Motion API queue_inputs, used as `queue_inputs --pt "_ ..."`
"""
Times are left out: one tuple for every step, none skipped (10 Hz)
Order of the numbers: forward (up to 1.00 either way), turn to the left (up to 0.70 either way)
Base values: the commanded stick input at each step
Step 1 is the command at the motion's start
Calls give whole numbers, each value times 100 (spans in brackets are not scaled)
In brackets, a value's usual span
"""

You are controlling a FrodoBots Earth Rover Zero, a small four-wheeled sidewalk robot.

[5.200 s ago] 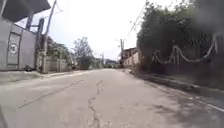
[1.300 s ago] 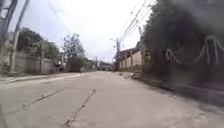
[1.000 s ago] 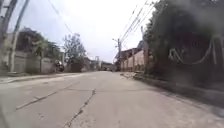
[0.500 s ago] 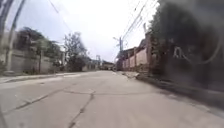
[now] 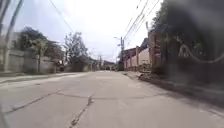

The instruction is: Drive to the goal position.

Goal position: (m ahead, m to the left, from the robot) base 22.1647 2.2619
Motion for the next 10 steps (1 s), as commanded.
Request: queue_inputs --pt "70 0" --pt "70 0" --pt "70 0" --pt "70 0" --pt "70 0" --pt "70 0" --pt "70 0" --pt "70 0" --pt "70 0" --pt "70 -3"
